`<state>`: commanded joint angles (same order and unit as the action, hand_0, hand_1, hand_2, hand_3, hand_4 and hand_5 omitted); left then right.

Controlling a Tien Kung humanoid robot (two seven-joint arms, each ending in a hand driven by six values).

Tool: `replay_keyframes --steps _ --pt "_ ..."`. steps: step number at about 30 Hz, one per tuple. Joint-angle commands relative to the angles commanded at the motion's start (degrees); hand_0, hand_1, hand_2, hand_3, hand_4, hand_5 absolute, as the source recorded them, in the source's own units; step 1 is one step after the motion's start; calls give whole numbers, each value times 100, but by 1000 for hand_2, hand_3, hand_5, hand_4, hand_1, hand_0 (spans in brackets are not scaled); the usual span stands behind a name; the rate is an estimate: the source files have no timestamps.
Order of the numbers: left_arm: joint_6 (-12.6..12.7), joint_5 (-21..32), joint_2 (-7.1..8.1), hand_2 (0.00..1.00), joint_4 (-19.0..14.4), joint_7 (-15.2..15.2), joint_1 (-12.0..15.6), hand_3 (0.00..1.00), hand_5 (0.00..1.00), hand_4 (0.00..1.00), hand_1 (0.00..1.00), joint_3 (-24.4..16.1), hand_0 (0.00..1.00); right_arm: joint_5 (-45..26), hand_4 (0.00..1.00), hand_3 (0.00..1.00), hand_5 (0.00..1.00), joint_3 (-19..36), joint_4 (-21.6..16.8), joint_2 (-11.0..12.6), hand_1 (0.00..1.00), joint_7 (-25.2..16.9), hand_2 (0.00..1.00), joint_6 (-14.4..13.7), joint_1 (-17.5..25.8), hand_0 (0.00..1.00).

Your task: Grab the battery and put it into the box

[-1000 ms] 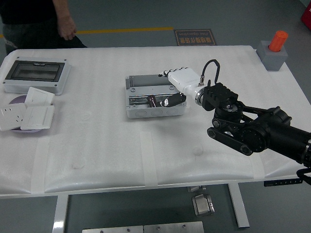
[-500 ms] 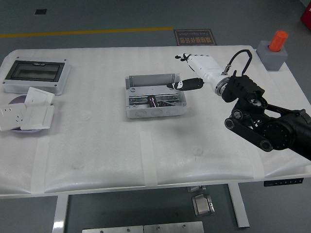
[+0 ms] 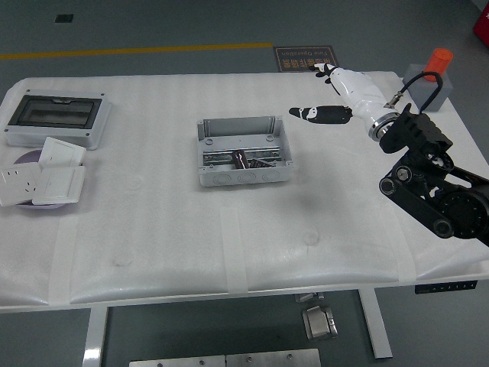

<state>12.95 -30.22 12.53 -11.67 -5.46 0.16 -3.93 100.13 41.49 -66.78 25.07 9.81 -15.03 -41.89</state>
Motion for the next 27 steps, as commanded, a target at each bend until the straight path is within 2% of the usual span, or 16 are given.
replay_keyframes --steps 7,10,14,17,21,24,27 --pt "-43 -297 155 575 -29 50 -143 740 302 685 621 -94 590 155 998 819 655 1025 -616 338 701 -76 762 -199 756 753" --pt "-74 -500 269 575 -60 81 -309 740 302 685 621 -115 590 244 998 819 655 1640 -1007 543 701 -122 762 -324 1223 753" --pt "-219 -710 445 574 -69 194 -595 735 319 689 622 120 591 190 991 815 658 2464 -1498 697 695 -213 758 -478 1869 745" --pt "-372 -1111 621 574 -73 331 -927 735 319 689 622 202 591 111 991 815 658 3117 -1893 678 695 -325 758 -662 2460 745" --pt "-590 -1726 769 572 -87 471 -1351 723 316 681 622 -110 591 70 991 811 669 3994 -2396 592 683 -390 747 -800 3281 729" --pt "-848 -2301 765 573 -80 621 -1648 725 317 680 622 -514 592 4 990 807 673 4666 -2778 504 681 -424 739 -871 3908 725" --pt "-1070 -2885 699 573 -85 762 -1890 725 317 680 622 -924 592 -24 990 807 673 5247 -3109 408 681 -442 739 -925 4458 725"
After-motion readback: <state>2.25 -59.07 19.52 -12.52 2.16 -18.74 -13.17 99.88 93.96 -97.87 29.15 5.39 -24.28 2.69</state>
